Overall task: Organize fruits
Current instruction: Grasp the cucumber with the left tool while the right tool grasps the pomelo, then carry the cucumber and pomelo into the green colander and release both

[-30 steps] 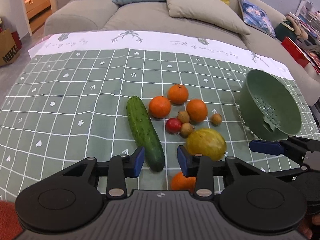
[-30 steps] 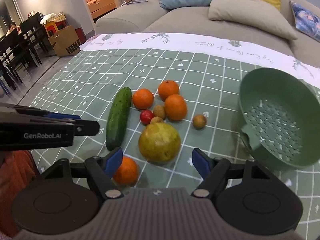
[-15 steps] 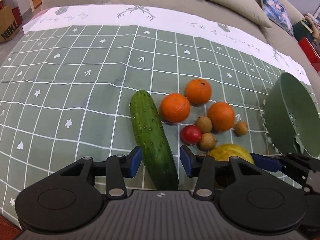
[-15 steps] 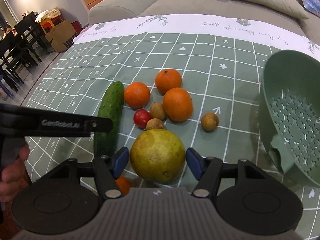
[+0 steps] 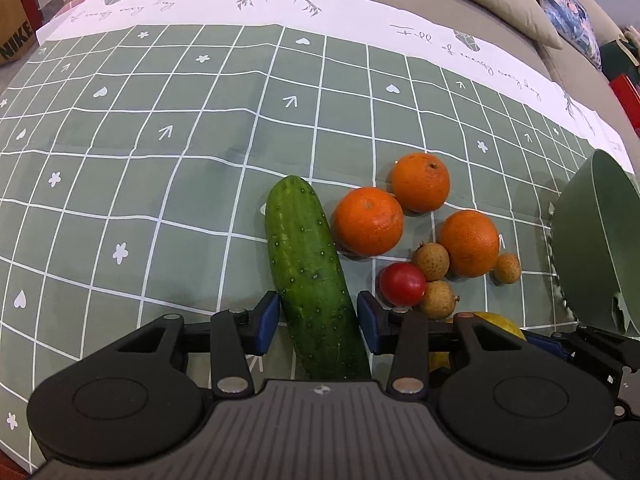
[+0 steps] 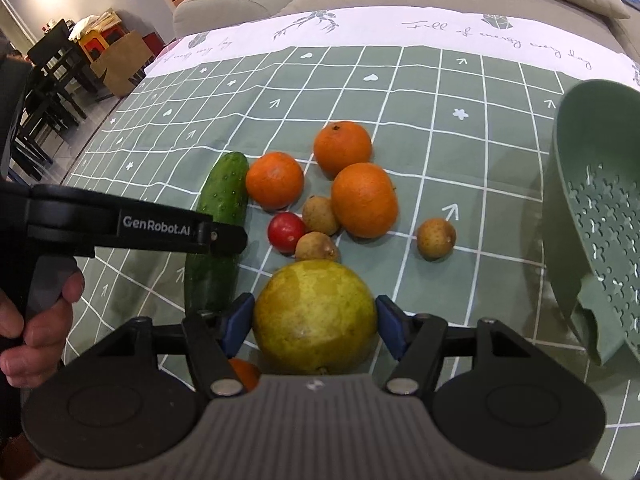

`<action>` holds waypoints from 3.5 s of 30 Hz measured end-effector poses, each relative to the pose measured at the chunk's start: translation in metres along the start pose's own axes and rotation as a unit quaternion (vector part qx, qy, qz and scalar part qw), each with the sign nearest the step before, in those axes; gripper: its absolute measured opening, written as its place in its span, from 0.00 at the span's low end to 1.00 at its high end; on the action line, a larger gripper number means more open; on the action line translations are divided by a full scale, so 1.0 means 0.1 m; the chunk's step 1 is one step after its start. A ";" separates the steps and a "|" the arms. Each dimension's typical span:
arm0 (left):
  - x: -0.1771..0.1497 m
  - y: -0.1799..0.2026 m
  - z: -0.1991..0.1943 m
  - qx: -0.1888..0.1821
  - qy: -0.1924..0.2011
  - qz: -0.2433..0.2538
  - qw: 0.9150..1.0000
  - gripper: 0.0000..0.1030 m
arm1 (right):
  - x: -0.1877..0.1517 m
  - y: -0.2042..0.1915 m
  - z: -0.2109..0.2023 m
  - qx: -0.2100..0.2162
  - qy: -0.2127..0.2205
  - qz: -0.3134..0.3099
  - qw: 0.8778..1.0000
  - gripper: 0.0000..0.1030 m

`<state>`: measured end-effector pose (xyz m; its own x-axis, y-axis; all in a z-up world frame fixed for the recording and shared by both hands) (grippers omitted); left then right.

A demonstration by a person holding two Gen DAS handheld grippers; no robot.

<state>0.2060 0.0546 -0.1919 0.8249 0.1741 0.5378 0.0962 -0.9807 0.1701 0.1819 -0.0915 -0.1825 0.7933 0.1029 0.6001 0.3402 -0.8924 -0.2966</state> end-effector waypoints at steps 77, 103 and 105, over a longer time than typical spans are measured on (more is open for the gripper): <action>0.58 2.32 -0.32 -0.155 0.007 0.020 0.988 0.39 | 0.64 1.52 -1.05 -0.087 0.006 -0.178 0.980 0.60; 0.37 2.45 0.37 -0.138 -0.083 0.050 0.986 0.44 | 0.38 1.83 -0.58 -0.069 -0.088 -0.215 0.970 0.66; 0.38 2.44 0.34 -0.134 -0.078 0.058 0.986 0.46 | 0.40 1.81 -0.63 -0.082 -0.083 -0.228 0.967 0.71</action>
<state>0.2794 -0.1815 -0.1581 0.8997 0.0253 0.4358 -0.1379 -0.9307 0.3388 0.2435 -0.2767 -0.1657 0.6548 0.5589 0.5087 0.5996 -0.7940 0.1006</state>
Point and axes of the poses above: each gripper's, at about its wrist camera, not at the fingertips, and z roughly the way its jaws point, y to its right, x to its top, the point moved 7 cm from there along z, roughly the way its jaws point, and after that the axes turned 13 degrees about y, right-handed, at the moved point
